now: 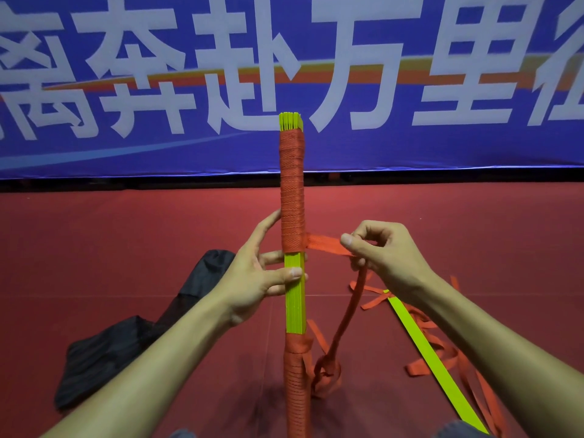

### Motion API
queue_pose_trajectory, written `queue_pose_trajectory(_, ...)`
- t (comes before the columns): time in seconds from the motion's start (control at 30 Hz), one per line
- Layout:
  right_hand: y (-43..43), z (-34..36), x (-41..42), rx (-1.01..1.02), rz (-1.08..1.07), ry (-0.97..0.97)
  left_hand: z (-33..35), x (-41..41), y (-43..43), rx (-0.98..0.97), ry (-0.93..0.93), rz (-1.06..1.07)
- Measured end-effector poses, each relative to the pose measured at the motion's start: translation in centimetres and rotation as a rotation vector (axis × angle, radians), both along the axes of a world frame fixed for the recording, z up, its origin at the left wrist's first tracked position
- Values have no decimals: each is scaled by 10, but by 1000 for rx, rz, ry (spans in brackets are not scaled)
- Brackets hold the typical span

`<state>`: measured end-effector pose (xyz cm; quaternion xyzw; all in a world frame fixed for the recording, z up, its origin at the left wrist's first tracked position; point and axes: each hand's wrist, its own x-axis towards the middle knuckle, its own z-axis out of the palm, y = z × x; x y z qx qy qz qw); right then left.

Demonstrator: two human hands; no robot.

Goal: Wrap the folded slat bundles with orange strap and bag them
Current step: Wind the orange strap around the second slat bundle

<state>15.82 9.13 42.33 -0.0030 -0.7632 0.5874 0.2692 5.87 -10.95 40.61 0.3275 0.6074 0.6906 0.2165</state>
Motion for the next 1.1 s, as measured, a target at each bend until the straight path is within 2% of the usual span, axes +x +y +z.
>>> queue_pose_trajectory(0.3, -4, 1, -3, 175, -163, -135, -3, 9, 9, -75, 84, 106)
queue_pose_trajectory(0.53, -24, 6, -3, 164, -150, -125, -1, 11, 14, -138, 186, 168)
queue_pose_trajectory(0.77, -35, 3, -11, 184, -315, -131, -3, 17, 22, -162, 306, 312)
queue_pose_trajectory(0.93, -39, 8, -9, 184, -277, -94, 0, 19, 26, -121, 346, 277)
queue_pose_trajectory(1.1, -31, 9, -6, 215, -280, -74, 4, 15, 19, -91, 280, 84)
